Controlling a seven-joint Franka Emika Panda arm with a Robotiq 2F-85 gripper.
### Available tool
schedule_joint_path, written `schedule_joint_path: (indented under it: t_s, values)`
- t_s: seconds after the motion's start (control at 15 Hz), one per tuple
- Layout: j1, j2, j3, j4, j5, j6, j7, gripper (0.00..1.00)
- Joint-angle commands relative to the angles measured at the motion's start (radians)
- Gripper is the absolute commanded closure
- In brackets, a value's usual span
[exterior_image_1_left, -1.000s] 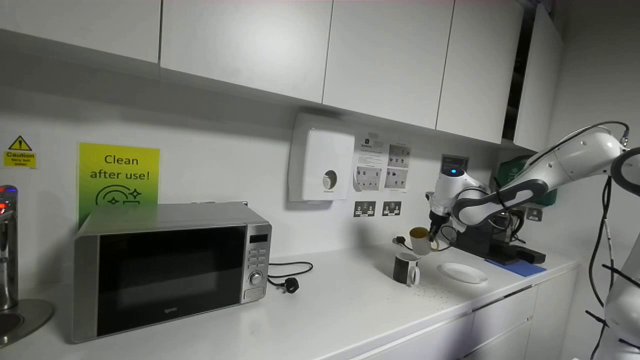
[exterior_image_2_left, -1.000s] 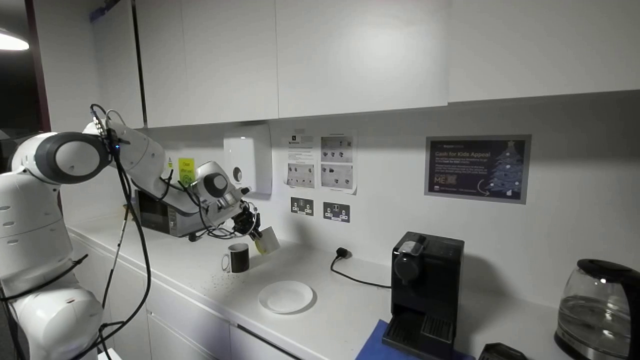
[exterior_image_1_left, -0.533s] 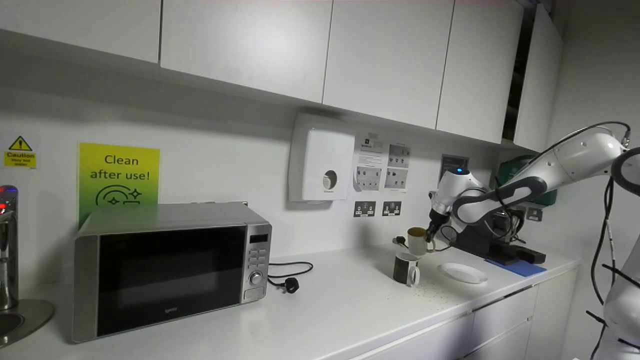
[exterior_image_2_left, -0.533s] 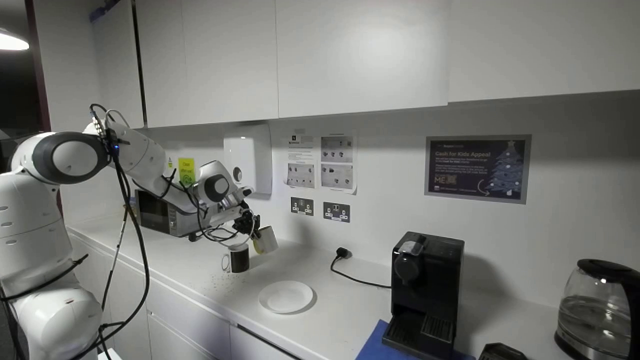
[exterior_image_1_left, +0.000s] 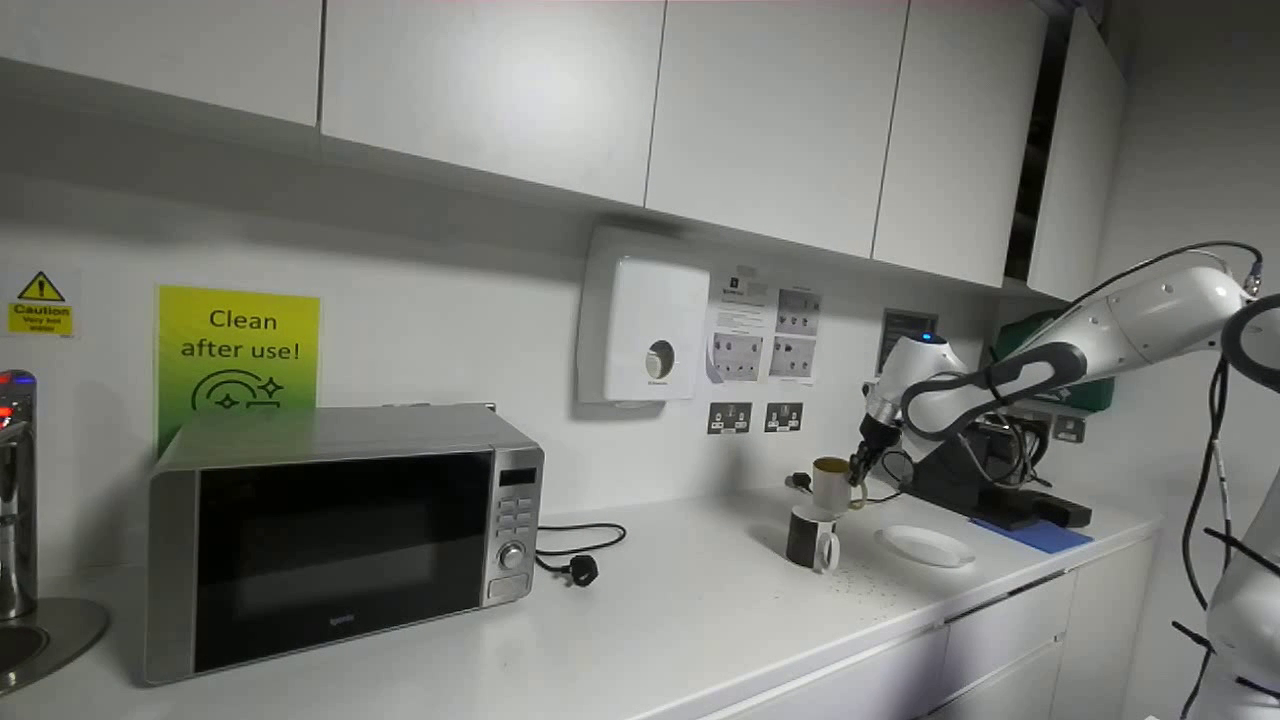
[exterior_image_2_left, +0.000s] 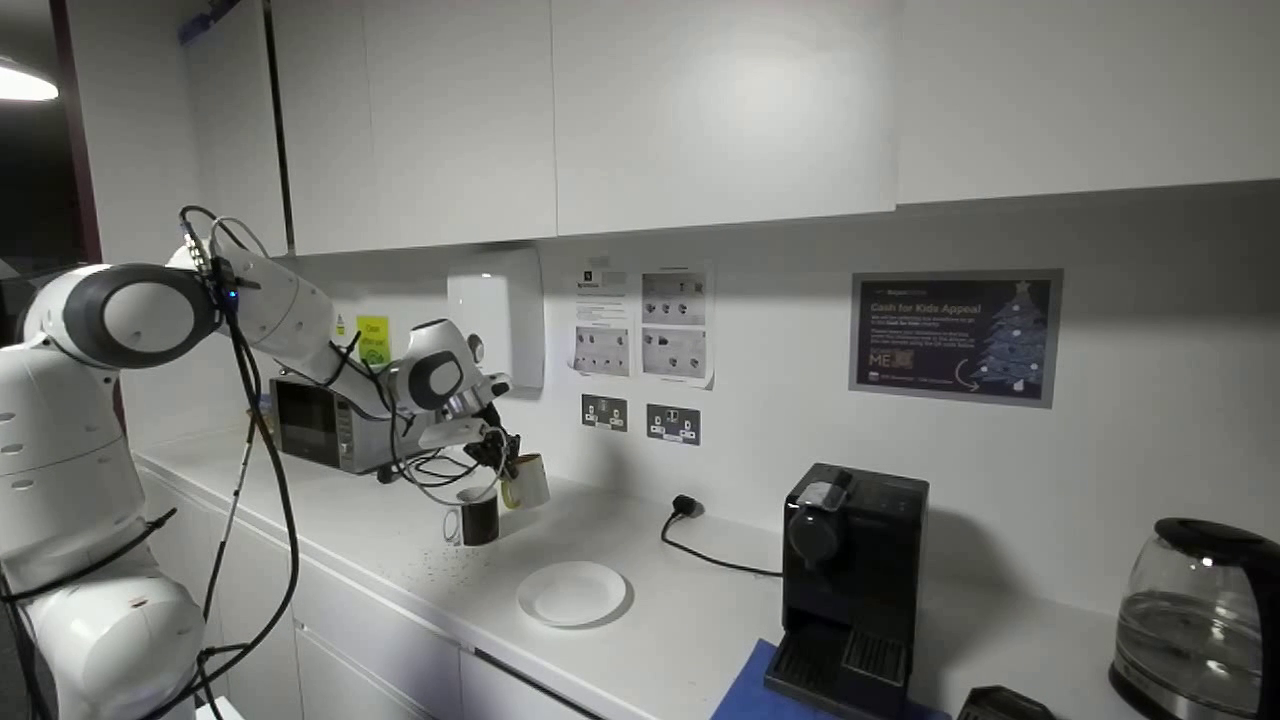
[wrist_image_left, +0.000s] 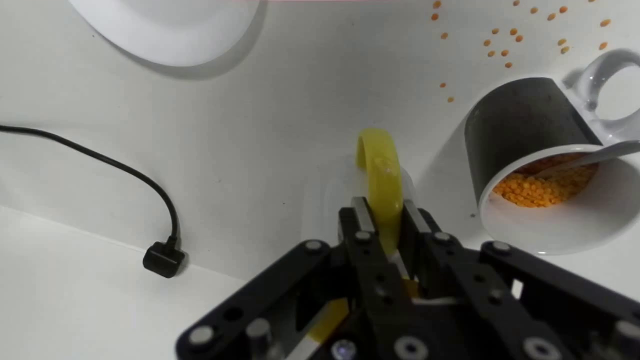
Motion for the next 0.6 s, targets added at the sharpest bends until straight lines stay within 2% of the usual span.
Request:
schedule_joint_path:
  t_s: [0.0,0.53]
  values:
    - [-0.009,-0.031,-0.021,-0.034,0.087,0.052,-0.079,0.95]
    - [-0.004,0.005,-0.046,-0.036,0.241,0.058,-0.199,0.95]
